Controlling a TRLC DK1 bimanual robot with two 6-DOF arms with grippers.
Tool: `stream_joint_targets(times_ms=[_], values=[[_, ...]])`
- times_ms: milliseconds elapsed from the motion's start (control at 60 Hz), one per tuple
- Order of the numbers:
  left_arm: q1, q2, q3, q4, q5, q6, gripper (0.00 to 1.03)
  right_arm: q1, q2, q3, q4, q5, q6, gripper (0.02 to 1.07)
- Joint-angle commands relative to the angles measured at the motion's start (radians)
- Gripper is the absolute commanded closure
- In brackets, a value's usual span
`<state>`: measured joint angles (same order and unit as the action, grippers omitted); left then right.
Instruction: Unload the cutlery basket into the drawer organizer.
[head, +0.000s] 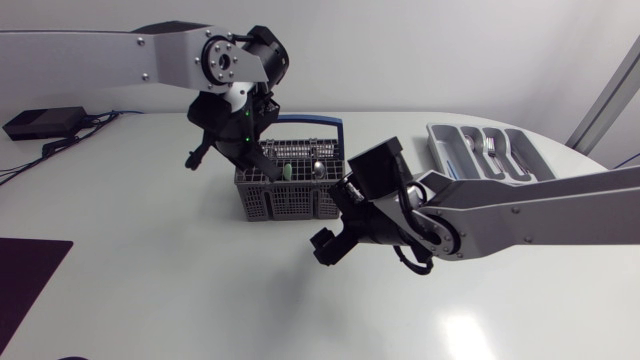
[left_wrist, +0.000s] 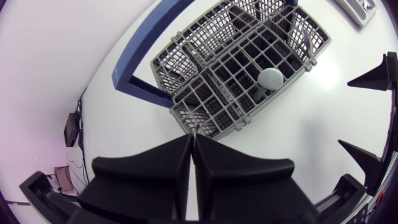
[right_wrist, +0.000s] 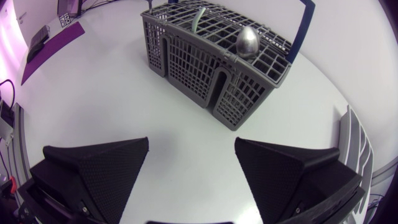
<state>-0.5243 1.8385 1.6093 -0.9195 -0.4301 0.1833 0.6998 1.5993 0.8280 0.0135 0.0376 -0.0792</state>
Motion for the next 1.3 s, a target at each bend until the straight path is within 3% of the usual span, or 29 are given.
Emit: stream_joint_targets(times_ms=[0, 1283], values=[[-0.006, -0.036, 0.026, -0.016, 0.005, 0.007, 0.99, 0.009, 0.007, -0.029, 0.014, 0.007, -0.004, 0.07], [-0.023, -0.173, 0.032, -0.016, 0.008, 0.028, 0.99, 0.02, 0.014, -0.036, 0.031, 0.025, -0.013, 0.07]])
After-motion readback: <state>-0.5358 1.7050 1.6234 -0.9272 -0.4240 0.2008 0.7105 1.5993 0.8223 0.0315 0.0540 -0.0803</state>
